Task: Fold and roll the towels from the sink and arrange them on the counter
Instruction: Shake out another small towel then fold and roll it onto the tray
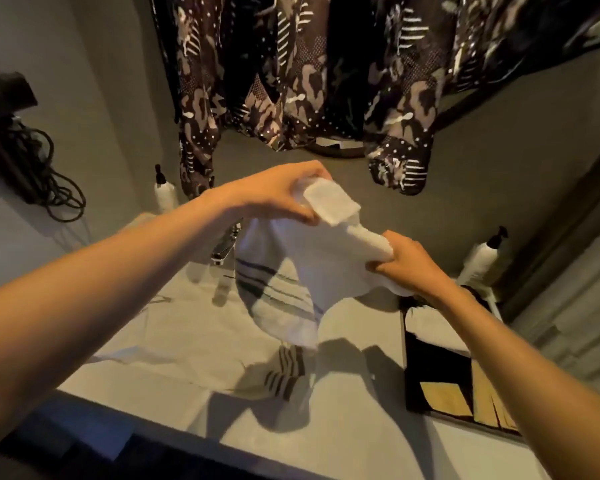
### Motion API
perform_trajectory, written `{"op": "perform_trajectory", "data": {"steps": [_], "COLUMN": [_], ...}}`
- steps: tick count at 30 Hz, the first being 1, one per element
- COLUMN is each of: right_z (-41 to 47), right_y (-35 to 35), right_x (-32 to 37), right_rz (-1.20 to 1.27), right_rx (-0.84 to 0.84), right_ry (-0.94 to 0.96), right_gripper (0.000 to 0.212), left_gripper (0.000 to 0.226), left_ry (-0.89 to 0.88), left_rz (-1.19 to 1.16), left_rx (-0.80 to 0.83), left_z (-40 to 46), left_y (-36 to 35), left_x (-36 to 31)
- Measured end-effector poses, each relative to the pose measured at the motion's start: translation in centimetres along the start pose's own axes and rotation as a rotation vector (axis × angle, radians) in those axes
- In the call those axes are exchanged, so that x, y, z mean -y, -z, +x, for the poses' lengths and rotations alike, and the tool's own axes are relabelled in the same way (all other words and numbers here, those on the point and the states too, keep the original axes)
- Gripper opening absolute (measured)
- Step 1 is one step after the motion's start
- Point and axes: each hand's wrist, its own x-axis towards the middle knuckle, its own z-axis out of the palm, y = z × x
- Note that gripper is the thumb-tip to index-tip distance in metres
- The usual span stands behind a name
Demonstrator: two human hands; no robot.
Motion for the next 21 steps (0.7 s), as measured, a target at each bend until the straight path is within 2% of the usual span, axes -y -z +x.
{"op": "perform_trajectory", "data": {"steps": [2,5,8,10,13,15,17,19,21], "right_z": [-1.2,-3.6,-7.6,-10.9,-15.6,-18.7,-21.8,-23.8,-24.4], "right_y": [0.5,0.8,-0.9,-4.2,-11.6,-16.4,-19.8,-20.9,-20.3], "right_x": [-2.2,-4.1,-5.7,-7.4,-9.9,-11.6,-12.9,-13.7,-14.2], "right_rz": [-0.086,-0.210,-0.352,-0.380,-0.457,-0.450,-0.435,-0.346,-0.197], "right_rx": [-0.111,-0.360,-0.495,-0.397,-0.014,0.238,0.443,0.526,0.604], "right_ry": [-0.066,-0.084,-0.049,-0.015,-0.031,-0.090,-0.147,-0.179,-0.220], "right_gripper": [0.013,0.016,0.021,0.023,0.025,0.034,0.049,0.054,0.051], "left_gripper": [0.021,0.022,0.017,0.015,0.041,0.060,0.056,0.051,0.040], "left_ry": [-0.011,-0.009,0.036,0.060,0.119,0.155,0.104,0.047,-0.054], "left_rz": [0.124,0.113,0.147,0.232,0.397,0.430,0.373,0.352,0.385], "left_rx": [-0.132,-0.323,-0.363,-0.305,-0.070,0.083,0.153,0.194,0.175], "left_z": [0.6,0.7,-1.6,-4.8,-10.9,-14.7,-18.2,-20.6,-22.2], "left_y": [-2.7,-6.1,-9.7,-13.2,-20.5,-25.6,-29.6,-31.8,-33.0], "left_x": [1.1,2.5,5.8,8.2,11.6,13.0,13.7,13.8,13.3]}}
